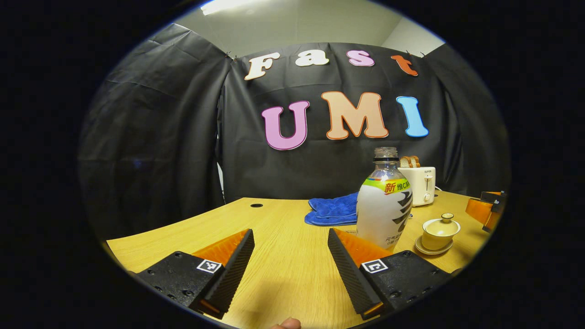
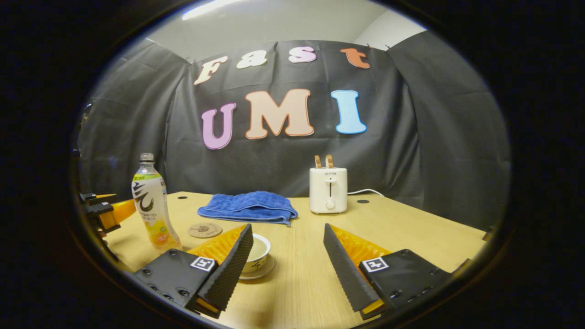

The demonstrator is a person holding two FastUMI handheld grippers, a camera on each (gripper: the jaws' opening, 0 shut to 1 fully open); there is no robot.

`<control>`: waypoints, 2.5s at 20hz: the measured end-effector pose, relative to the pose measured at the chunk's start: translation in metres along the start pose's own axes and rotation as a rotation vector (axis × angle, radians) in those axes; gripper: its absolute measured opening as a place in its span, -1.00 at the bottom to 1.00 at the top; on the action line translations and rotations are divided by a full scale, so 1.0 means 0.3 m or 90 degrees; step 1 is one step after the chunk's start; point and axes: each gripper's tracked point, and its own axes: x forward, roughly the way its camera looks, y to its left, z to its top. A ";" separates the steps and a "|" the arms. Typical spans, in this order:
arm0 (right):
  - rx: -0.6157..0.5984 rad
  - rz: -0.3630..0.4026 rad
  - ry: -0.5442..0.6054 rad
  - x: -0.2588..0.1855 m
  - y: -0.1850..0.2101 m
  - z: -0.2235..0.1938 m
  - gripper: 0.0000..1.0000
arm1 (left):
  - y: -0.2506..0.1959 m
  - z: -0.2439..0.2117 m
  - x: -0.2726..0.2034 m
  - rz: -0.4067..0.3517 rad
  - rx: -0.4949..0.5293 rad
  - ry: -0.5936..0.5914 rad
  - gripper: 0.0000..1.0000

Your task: Open the teacup lid with one hand, grasp the water bottle and pour water into the teacup with the other hand; after pouring, place the water bottle on the coaster and then close the teacup lid.

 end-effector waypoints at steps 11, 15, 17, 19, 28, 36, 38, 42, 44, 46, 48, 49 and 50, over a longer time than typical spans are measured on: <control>0.000 0.003 0.002 0.002 0.000 0.002 1.00 | 0.000 -0.002 0.000 0.000 -0.001 0.001 0.90; 0.000 0.012 0.002 0.003 0.007 0.000 1.00 | -0.002 -0.003 -0.003 -0.001 -0.001 0.000 0.90; -0.002 0.028 0.014 0.016 0.015 -0.010 0.89 | -0.001 -0.004 -0.003 -0.001 -0.001 0.000 0.89; -0.013 0.037 0.022 0.032 0.023 -0.007 1.00 | -0.001 -0.003 0.000 -0.001 -0.001 0.000 0.89; -0.016 0.114 0.046 0.077 0.117 0.024 1.00 | -0.005 -0.001 -0.001 -0.001 -0.001 0.001 0.89; -0.029 0.159 0.079 0.114 0.220 -0.012 1.00 | -0.004 -0.003 -0.002 -0.001 -0.001 0.001 0.90; -0.032 0.169 0.088 0.128 0.245 -0.021 1.00 | -0.002 -0.002 -0.003 -0.001 -0.002 0.002 0.87; -0.038 0.181 0.110 0.145 0.275 -0.051 0.73 | -0.002 -0.004 -0.003 -0.001 -0.002 0.002 0.89; -0.038 0.186 0.126 0.145 0.285 -0.075 0.59 | -0.003 -0.003 -0.003 -0.001 -0.002 0.002 0.90; -0.038 0.182 0.132 0.153 0.283 -0.085 0.40 | -0.003 -0.003 -0.002 -0.001 -0.002 0.001 0.90; -0.037 0.185 0.133 0.153 0.287 -0.082 0.17 | -0.003 -0.002 0.000 -0.001 -0.002 0.002 0.89; -0.037 0.185 0.133 0.155 0.287 -0.085 0.05 | -0.002 -0.004 -0.003 -0.001 -0.002 0.002 0.89; -0.032 0.180 0.128 0.161 0.288 -0.081 -0.07 | -0.003 -0.002 -0.001 -0.001 -0.002 0.002 0.90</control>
